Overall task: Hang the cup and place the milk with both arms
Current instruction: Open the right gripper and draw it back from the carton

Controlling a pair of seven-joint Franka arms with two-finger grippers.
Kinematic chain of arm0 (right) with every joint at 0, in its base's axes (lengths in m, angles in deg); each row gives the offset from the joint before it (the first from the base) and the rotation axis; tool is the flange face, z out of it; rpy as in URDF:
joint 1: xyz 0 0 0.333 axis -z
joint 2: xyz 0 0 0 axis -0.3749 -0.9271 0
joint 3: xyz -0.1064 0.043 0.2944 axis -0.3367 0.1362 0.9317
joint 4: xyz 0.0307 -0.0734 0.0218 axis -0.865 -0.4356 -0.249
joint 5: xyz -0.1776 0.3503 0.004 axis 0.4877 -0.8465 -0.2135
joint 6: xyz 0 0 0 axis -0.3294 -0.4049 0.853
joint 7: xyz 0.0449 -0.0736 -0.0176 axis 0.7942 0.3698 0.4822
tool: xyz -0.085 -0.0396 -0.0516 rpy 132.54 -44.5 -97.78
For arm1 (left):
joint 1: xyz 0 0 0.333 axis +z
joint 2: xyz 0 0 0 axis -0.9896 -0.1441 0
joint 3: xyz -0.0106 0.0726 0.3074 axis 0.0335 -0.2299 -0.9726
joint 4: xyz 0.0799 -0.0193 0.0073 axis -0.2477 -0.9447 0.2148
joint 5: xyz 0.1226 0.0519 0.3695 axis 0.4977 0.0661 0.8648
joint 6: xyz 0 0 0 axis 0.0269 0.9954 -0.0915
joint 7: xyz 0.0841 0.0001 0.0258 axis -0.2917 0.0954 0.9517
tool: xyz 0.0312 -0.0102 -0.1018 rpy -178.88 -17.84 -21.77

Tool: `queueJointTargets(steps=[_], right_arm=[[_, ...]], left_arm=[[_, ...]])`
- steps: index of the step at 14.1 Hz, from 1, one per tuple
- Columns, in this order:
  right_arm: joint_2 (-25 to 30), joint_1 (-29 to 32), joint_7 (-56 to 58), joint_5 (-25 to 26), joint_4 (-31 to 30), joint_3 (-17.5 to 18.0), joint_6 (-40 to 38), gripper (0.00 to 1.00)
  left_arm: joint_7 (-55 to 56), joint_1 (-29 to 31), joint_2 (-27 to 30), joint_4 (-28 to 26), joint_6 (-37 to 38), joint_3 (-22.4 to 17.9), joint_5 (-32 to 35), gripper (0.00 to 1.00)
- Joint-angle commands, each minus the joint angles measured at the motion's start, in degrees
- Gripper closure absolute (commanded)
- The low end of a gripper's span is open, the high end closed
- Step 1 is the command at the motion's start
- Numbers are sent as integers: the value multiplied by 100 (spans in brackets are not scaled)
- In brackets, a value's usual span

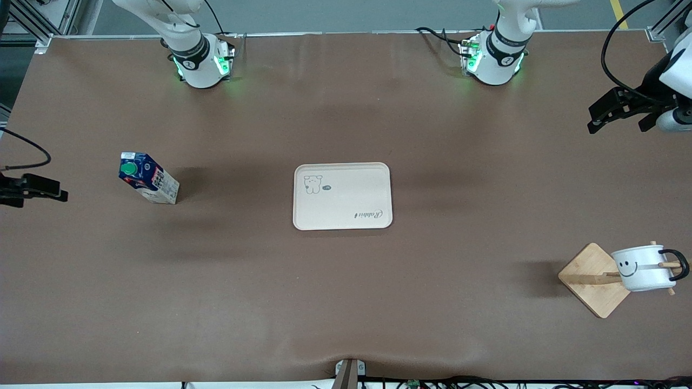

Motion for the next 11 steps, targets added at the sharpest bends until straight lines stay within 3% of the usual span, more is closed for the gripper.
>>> queueJointTargets(steps=[1,7,11], right_arm=[[132,-54,107,-48,22,33,-455,0],[351,-318,11,101,435,33,-694,0],[1326,-160,-165,4,-801,24,-800,0]], left_arm=[[-47,36,71,-41,-50,16,-86,0],[-109,36,71,-50,-24,16,-86,0],[-109,36,71,-50,-33,16,-86,0]])
